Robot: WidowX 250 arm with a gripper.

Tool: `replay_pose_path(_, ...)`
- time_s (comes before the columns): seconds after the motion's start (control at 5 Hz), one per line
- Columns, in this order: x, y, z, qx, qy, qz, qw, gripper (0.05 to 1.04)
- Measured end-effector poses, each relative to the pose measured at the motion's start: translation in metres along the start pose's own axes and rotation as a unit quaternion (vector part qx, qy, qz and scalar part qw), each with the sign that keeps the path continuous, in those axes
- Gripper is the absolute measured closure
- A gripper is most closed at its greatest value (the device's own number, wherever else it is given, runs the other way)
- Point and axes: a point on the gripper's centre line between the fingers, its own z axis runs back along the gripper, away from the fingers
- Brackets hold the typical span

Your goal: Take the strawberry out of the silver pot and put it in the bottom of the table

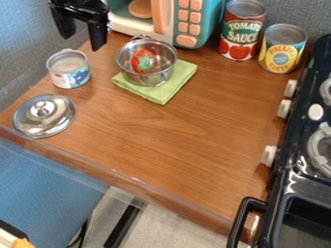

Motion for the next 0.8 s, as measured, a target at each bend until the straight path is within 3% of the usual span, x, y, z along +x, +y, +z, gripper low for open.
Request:
replay_pose_path(0.2,-0.002,-0.003,-0.013,-0.006,0.016,0.0,0.9998,0.083)
replay_pose_path(0.8,0.037,-0.049,-0.01,0.014,0.0,-0.025,0.9996,0.083)
